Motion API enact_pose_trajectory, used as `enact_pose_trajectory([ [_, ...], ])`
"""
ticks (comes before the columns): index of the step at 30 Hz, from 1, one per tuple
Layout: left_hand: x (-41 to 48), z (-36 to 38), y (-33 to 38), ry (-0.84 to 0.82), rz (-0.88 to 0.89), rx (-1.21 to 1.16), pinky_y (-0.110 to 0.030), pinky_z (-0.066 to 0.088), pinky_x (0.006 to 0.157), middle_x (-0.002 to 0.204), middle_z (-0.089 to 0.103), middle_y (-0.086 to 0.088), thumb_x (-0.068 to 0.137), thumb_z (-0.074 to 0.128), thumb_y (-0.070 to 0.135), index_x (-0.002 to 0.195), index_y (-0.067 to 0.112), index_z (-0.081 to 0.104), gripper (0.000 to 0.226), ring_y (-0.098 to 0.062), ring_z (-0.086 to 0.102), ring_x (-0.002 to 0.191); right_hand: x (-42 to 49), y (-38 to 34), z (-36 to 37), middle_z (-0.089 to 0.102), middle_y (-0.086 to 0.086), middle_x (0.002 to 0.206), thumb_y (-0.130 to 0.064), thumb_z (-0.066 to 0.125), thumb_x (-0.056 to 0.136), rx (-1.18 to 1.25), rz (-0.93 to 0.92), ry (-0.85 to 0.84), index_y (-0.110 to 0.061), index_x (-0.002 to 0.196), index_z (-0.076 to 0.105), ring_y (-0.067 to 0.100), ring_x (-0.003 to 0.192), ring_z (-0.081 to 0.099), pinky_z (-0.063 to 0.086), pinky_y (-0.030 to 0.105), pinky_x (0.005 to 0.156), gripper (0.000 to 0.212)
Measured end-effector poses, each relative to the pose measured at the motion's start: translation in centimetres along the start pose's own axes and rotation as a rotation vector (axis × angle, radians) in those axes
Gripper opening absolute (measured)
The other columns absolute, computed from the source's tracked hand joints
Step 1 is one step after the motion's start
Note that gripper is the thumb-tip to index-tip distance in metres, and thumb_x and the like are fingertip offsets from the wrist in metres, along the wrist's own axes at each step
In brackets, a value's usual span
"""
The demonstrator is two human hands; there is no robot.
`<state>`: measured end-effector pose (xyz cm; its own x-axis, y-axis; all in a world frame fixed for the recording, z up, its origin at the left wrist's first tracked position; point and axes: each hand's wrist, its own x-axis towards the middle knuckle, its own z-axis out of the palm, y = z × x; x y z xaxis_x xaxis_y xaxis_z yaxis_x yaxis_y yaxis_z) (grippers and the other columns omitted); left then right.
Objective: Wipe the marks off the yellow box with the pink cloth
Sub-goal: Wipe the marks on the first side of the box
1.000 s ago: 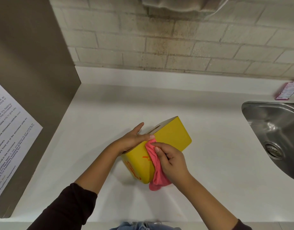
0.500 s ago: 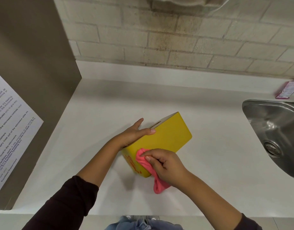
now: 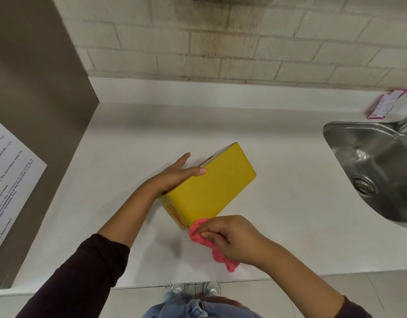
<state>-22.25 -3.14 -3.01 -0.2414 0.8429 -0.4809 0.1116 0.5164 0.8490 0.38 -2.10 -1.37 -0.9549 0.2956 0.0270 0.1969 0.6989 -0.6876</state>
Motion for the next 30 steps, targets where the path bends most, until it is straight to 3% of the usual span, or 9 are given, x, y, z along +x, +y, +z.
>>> enact_pose_trajectory([
  [3, 0.0, 0.0, 0.0, -0.007, -0.003, 0.001, -0.036, 0.035, 0.098, 0.158, 0.017, -0.002, 0.060, 0.060, 0.063, 0.147, 0.037, 0.012, 0.102, -0.026, 0.029, 0.140, -1.0, 0.5, -0.7, 0.074, -0.004, 0.097, -0.018, 0.051, 0.093, -0.037, 0.048, -0.081, -0.023, 0.104, 0.070, 0.012, 0.084, 0.065, 0.049, 0.028, 0.075, 0.022],
  [5, 0.0, 0.0, -0.1, -0.009, -0.007, 0.000, -0.035, 0.036, 0.096, 0.158, 0.018, -0.002, 0.061, 0.059, 0.062, 0.147, 0.037, 0.012, 0.101, -0.026, 0.030, 0.139, -1.6, 0.8, -1.6, 0.073, 0.002, 0.092, -0.012, 0.052, 0.093, 0.113, 0.161, -0.030, -0.016, 0.097, 0.071, 0.014, 0.082, 0.064, 0.050, 0.032, 0.075, 0.019],
  [7, 0.0, -0.2, -0.2, -0.008, -0.010, 0.000, -0.036, 0.036, 0.096, 0.158, 0.018, -0.002, 0.060, 0.059, 0.062, 0.146, 0.038, 0.013, 0.101, -0.027, 0.030, 0.140, -2.1, 1.0, -2.5, 0.070, 0.004, 0.083, -0.008, 0.053, 0.094, 0.377, 0.262, 0.113, -0.012, 0.087, 0.069, 0.015, 0.077, 0.063, 0.050, 0.031, 0.074, 0.018],
  [10, 0.1, -0.1, -0.2, -0.011, -0.012, 0.005, -0.040, 0.036, 0.101, 0.158, 0.018, -0.002, 0.060, 0.065, 0.064, 0.146, 0.037, 0.014, 0.104, -0.027, 0.030, 0.140, -2.9, 1.5, -3.4, 0.066, -0.003, 0.075, -0.024, 0.050, 0.089, 0.685, 0.325, 0.363, -0.015, 0.082, 0.066, 0.010, 0.071, 0.060, 0.049, 0.021, 0.066, 0.019],
  [14, -0.2, 0.2, 0.2, -0.020, -0.016, 0.006, -0.037, 0.039, 0.094, 0.157, 0.022, -0.003, 0.045, 0.062, 0.071, 0.146, 0.037, 0.014, 0.117, -0.028, 0.036, 0.136, -2.7, 2.8, -2.7, 0.063, 0.006, 0.079, -0.028, 0.041, 0.092, 1.099, 0.412, 0.580, -0.011, 0.087, 0.058, 0.017, 0.074, 0.058, 0.047, 0.029, 0.072, 0.024],
  [16, -0.2, 0.3, 0.2, -0.029, -0.017, -0.003, -0.036, 0.039, 0.092, 0.157, 0.022, -0.003, 0.042, 0.060, 0.072, 0.146, 0.038, 0.014, 0.119, -0.027, 0.037, 0.135, -2.3, 3.4, -2.4, 0.064, 0.006, 0.083, -0.022, 0.035, 0.099, 1.144, 0.455, 0.679, -0.012, 0.089, 0.057, 0.017, 0.078, 0.060, 0.048, 0.032, 0.077, 0.027],
  [19, -0.2, 0.3, 0.2, -0.033, -0.015, -0.014, -0.038, 0.040, 0.095, 0.157, 0.022, -0.003, 0.042, 0.061, 0.072, 0.146, 0.038, 0.014, 0.119, -0.028, 0.037, 0.135, -1.8, 3.8, -2.4, 0.069, -0.002, 0.076, -0.018, 0.031, 0.101, 1.108, 0.461, 0.776, -0.015, 0.087, 0.057, 0.010, 0.072, 0.065, 0.053, 0.023, 0.069, 0.030],
  [26, 0.0, 0.2, 0.2, -0.018, -0.028, -0.029, -0.039, 0.040, 0.098, 0.156, 0.024, -0.004, 0.061, 0.067, 0.063, 0.146, 0.036, 0.015, 0.104, -0.028, 0.037, 0.135, -0.3, 3.5, -1.7, 0.072, -0.001, 0.077, -0.016, 0.030, 0.102, 1.228, 0.486, 0.731, -0.014, 0.096, 0.058, 0.010, 0.069, 0.069, 0.055, 0.022, 0.060, 0.029],
  [30, 0.0, 0.2, 0.2, -0.006, -0.022, -0.010, -0.037, 0.039, 0.095, 0.157, 0.022, -0.004, 0.062, 0.068, 0.061, 0.146, 0.038, 0.015, 0.102, -0.028, 0.035, 0.136, 0.1, 3.0, -0.7, 0.075, -0.009, 0.090, -0.018, 0.029, 0.102, 1.200, 0.516, 0.590, -0.019, 0.102, 0.060, 0.005, 0.086, 0.069, 0.053, 0.018, 0.071, 0.031],
])
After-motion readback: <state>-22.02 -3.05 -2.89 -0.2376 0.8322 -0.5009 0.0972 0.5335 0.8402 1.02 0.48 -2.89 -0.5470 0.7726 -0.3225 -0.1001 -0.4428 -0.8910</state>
